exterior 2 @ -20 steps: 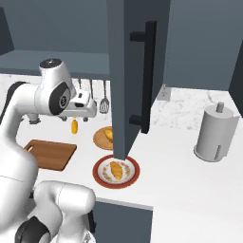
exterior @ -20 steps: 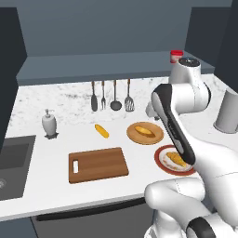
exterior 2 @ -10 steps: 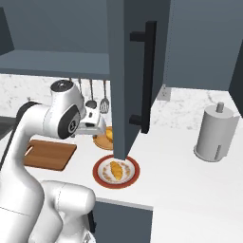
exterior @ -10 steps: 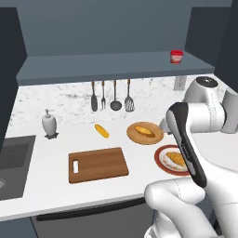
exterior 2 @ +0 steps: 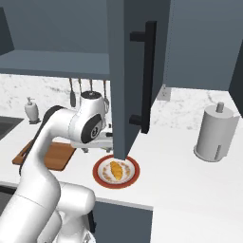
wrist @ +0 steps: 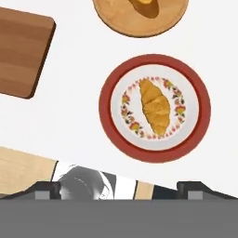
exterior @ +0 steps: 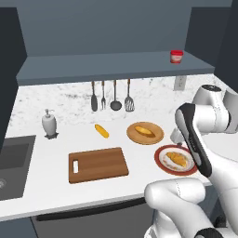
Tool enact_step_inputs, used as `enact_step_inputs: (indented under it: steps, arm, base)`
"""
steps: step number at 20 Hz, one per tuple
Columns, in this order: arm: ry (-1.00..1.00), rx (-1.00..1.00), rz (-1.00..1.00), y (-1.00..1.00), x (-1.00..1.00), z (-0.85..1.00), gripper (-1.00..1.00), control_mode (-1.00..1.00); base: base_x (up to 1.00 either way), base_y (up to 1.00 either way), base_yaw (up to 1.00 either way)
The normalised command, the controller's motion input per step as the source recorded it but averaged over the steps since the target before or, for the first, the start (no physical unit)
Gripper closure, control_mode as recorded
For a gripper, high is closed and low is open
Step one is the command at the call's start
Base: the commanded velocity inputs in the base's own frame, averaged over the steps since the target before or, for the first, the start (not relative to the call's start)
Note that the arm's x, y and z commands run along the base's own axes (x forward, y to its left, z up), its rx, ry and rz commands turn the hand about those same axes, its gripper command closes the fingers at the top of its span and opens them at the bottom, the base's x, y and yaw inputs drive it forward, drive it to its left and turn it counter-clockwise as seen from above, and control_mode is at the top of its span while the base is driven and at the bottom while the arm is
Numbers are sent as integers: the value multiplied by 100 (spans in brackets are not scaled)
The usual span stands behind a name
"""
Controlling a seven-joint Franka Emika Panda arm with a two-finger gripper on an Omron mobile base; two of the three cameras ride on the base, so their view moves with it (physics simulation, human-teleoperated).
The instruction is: From the different types of pastries on the counter, select a croissant and place it on the cutting board. Then retrieve a jar of jam from the cabinet and place it alongside the croissant on the cutting board.
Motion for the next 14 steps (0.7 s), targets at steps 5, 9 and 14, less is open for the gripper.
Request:
enact_step_inputs:
  steps: [5, 9, 14]
  arm:
    - [18, 0, 9, -15, 10, -63, -100, -100]
    - [3, 0, 12, -30, 9, -59, -100, -100]
    - [0, -2, 7, -6, 35, -49, -100, -100]
  base:
    - [0, 0, 0]
    - [0, 0, 0]
    - [0, 0, 0]
